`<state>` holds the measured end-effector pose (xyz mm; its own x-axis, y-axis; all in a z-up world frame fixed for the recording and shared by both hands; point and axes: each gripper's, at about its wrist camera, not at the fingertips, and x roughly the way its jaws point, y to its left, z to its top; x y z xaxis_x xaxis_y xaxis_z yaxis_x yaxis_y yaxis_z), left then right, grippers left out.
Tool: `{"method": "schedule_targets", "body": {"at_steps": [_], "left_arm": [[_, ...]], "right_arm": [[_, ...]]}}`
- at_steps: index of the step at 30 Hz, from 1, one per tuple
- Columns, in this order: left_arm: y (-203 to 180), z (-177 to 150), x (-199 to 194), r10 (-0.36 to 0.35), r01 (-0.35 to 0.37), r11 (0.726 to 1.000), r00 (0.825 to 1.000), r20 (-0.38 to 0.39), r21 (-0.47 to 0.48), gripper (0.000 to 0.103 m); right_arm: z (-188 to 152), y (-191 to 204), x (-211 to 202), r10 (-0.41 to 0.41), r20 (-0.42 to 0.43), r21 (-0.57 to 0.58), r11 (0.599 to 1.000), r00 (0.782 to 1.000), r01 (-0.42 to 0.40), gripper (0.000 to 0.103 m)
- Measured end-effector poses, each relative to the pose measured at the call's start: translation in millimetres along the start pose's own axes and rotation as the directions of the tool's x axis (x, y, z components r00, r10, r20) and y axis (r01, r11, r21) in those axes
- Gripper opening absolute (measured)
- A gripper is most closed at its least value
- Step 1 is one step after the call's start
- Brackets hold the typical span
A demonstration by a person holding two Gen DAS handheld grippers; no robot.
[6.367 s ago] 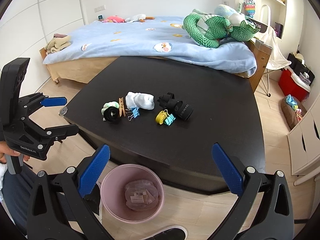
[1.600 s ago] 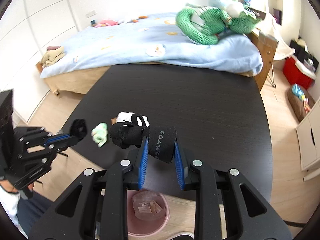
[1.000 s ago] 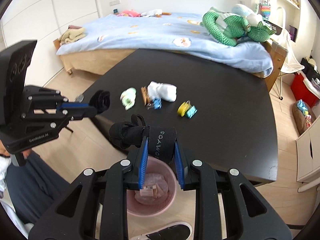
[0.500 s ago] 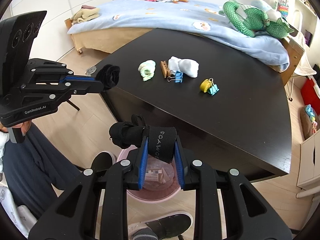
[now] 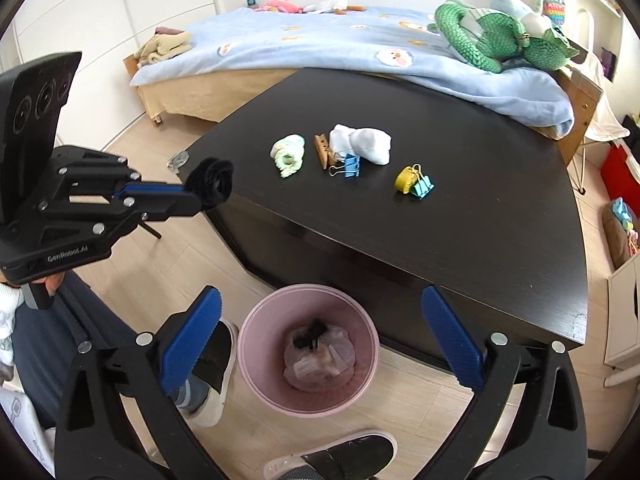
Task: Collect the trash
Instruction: 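Lower the hair tie over the wastebasket and open the left tool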
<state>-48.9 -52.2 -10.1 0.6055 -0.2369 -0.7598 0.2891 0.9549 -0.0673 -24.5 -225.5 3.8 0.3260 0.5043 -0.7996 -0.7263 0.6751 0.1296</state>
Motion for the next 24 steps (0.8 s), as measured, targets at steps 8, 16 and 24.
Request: {"method": "schedule_targets", "body": {"at_steps": [8,16,24], "left_arm": [[-6.5,1.7,5.0,-0.034,0.034,0.999,0.999,-0.012,0.011,0.003],[-23.2,-0.4,12.7,-0.068,0.070,0.996,0.997,-0.042,0.053,0.003],[-39.8,-0.1,19.7,-0.093,0.100,0.990,0.993,-0.067,0.097,0.003]], "right_arm": [[0.4,-6.0,-6.4,-0.019,0.025,0.014,1.000,1.000,0.019,0.100],[-0.2,-20.9,-19.8,-0.076,0.068,0.060,0.996,0.995,0.072,0.100],[0.0,-34.9,-30.6,-0.101,0.105,0.110,0.990,0.989,0.089,0.100]]}}
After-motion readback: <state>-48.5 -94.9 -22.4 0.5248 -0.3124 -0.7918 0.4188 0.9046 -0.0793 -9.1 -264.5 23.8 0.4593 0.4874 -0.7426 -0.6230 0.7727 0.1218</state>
